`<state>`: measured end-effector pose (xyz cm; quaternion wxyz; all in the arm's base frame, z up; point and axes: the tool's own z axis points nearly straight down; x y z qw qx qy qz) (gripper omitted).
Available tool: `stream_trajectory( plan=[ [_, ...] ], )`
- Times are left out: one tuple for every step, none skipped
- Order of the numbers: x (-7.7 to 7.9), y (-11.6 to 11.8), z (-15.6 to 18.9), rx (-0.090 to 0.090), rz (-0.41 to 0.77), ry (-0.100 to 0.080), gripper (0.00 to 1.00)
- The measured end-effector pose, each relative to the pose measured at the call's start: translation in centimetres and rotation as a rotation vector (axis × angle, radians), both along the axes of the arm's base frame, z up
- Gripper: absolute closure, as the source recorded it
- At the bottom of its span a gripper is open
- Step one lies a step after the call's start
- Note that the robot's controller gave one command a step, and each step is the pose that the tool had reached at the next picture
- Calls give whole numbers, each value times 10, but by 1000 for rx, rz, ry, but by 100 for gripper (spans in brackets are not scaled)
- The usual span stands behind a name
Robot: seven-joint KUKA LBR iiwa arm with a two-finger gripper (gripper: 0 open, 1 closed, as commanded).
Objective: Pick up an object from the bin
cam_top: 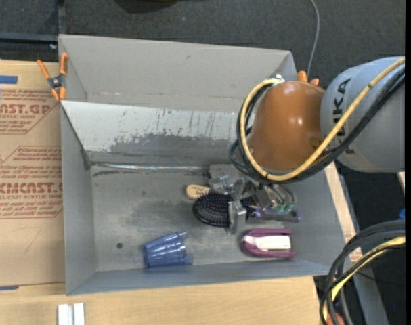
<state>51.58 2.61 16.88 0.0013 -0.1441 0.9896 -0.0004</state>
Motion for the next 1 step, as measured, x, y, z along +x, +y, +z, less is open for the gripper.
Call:
stream_trajectory(
  plan=[
    [-3,8,102,0,-28,2,100]
  ],
)
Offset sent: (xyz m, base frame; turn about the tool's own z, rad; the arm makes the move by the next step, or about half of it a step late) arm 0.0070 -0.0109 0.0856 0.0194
